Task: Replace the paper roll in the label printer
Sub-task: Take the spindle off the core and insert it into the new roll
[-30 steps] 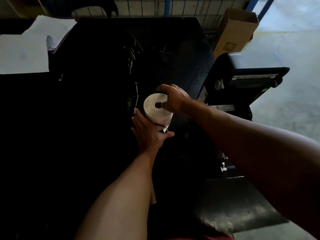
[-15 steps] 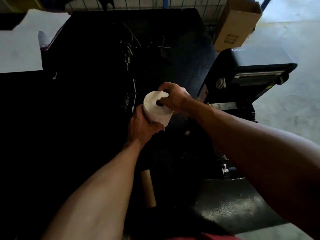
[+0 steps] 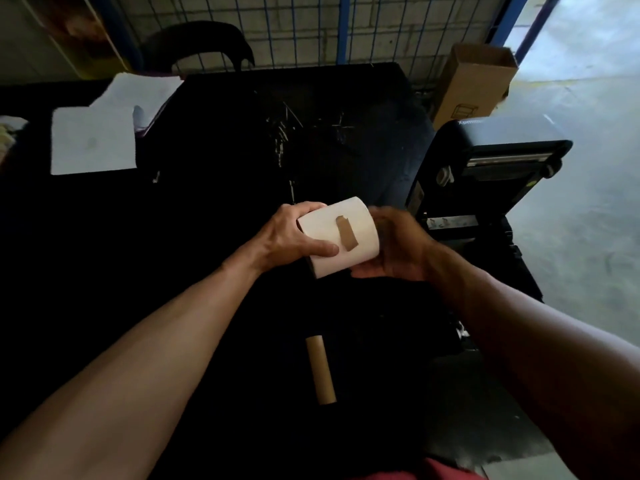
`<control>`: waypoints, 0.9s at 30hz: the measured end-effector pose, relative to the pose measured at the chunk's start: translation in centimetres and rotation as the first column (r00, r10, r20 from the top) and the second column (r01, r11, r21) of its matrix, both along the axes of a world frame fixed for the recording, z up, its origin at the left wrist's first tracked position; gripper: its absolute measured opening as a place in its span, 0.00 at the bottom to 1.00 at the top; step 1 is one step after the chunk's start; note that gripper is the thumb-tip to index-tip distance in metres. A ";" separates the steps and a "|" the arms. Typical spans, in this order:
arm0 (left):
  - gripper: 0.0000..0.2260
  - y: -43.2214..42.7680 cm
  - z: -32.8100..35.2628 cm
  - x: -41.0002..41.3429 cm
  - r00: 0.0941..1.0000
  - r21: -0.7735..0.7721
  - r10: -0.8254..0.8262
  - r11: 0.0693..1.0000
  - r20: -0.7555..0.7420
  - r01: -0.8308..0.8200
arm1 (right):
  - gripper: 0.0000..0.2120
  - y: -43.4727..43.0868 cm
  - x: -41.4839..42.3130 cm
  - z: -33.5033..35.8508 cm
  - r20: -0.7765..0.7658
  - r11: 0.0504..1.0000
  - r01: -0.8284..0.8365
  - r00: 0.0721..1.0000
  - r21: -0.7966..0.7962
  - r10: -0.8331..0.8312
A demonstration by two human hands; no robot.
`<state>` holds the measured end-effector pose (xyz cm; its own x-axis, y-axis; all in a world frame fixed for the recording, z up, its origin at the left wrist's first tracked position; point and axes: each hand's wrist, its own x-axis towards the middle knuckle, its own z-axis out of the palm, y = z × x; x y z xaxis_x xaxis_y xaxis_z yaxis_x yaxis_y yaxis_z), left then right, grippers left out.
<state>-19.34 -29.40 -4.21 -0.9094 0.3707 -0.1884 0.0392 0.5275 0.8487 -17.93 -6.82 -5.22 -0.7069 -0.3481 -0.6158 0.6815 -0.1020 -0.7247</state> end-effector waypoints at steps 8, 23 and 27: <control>0.36 0.1 3.8 2.2 0.996 -0.032 0.039 0.999 -0.080 -0.042 | 0.20 -1.2 4.2 3.0 -0.242 0.992 0.006 0.970 0.123 0.025; 0.23 1.1 4.4 8.3 0.978 0.460 0.153 0.865 0.142 -0.202 | 0.28 -2.3 12.8 6.5 -0.321 0.923 0.101 0.947 0.372 0.026; 0.18 2.2 4.5 9.4 0.956 0.495 0.130 0.832 0.263 -0.249 | 0.40 -0.7 13.7 7.1 -0.678 0.807 0.305 0.719 0.506 0.154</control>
<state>-9.92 -27.21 0.29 -0.9326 0.2922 -0.2118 -0.2254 -0.0130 0.9742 -4.23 -7.56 1.87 -0.9990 -0.0380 -0.0252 0.0061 0.4362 -0.8998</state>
